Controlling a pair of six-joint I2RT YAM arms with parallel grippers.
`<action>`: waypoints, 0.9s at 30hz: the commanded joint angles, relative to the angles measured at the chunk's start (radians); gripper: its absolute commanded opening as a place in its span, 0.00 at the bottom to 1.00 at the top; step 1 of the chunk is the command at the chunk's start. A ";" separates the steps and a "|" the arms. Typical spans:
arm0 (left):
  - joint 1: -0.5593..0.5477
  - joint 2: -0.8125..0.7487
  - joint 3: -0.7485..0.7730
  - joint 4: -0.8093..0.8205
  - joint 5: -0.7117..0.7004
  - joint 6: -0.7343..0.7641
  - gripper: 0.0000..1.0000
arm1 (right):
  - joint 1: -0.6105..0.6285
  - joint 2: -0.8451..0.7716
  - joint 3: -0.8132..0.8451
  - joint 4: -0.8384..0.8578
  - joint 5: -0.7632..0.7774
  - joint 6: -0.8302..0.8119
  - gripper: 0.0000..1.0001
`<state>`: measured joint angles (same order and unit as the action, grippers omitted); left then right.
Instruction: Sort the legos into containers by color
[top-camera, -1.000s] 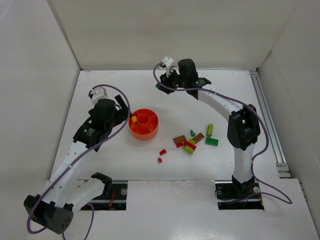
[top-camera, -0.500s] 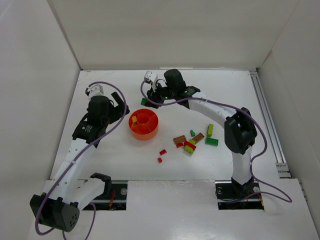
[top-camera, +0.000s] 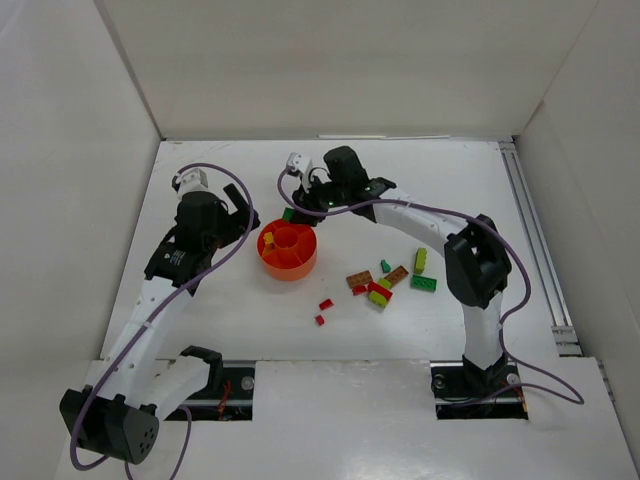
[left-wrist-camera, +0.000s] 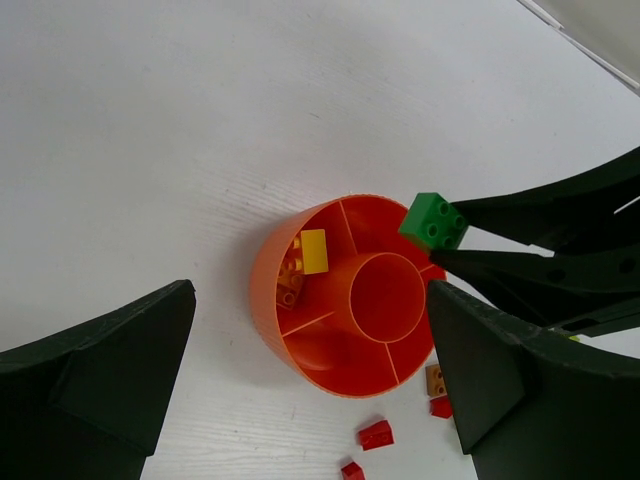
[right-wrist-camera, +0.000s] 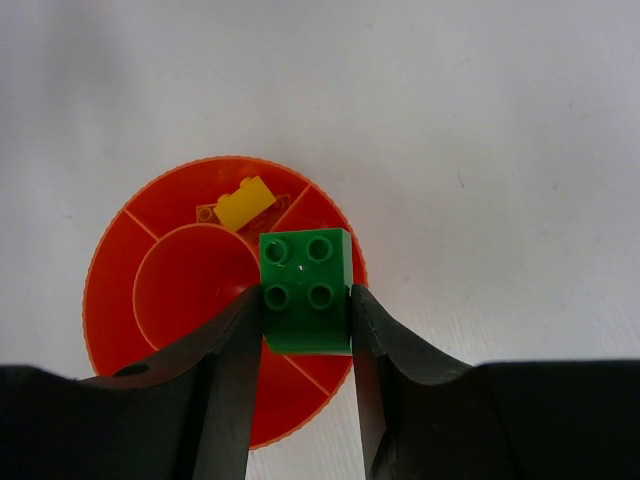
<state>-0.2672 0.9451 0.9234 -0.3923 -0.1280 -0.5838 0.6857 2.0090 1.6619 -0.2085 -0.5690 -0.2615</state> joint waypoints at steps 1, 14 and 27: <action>0.002 -0.020 -0.008 0.024 0.010 0.013 1.00 | 0.020 -0.009 -0.025 0.000 -0.011 0.015 0.30; 0.002 -0.040 -0.017 0.024 0.028 0.013 1.00 | 0.020 -0.016 -0.025 0.012 -0.014 0.033 0.51; 0.002 -0.031 -0.017 0.059 0.119 0.056 1.00 | 0.020 -0.104 -0.036 0.012 0.055 0.033 0.60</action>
<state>-0.2672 0.9272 0.9092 -0.3862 -0.0715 -0.5697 0.6956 2.0033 1.6310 -0.2195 -0.5484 -0.2314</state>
